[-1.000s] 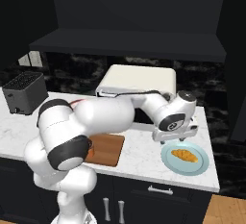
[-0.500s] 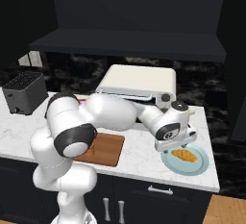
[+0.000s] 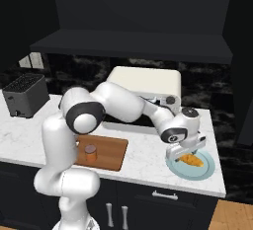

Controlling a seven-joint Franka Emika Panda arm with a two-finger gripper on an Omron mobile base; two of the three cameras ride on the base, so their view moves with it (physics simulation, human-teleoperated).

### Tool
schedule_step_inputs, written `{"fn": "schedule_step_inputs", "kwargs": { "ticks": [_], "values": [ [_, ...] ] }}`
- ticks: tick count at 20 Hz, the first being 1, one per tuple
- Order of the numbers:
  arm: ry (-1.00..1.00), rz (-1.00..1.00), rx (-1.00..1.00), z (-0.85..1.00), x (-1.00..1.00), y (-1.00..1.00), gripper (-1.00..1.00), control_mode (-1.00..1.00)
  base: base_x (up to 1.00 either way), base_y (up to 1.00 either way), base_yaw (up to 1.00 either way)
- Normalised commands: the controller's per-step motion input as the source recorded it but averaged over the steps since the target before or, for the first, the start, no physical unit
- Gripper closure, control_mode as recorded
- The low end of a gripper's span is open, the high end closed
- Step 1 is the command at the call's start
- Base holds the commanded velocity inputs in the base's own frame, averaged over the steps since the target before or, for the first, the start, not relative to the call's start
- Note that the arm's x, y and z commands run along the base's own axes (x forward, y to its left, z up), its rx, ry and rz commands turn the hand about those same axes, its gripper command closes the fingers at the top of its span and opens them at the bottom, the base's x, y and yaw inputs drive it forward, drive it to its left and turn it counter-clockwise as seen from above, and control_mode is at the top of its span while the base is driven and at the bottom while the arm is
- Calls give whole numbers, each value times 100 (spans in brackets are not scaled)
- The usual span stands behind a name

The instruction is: From the different types of pastries on the counter, select a croissant and place it on the cutting board. Then retrieve a jar of jam from the cabinet and place it alongside the croissant on the cutting board.

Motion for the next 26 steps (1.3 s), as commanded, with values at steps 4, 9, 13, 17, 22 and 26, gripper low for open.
{"fn": "schedule_step_inputs", "kwargs": {
  "ticks": [4, 9, 13, 17, 22, 26],
  "values": [
    [3, 8, 0, -21, 18, -9, -100, -100, 0, 0, 0],
    [8, 15, 0, -28, 37, -12, -100, -100, 0, 0, 0],
    [7, 0, 1, -24, 0, 0, -100, -100, 0, 0, 0],
    [15, 0, 0, -45, 0, 4, 100, -100, 0, 0, 0],
    [0, 0, 0, 44, -6, 1, 100, -100, 0, 0, 0],
    [0, 4, 0, 56, -2, 9, 100, -100, 0, 0, 0]
  ]
}}
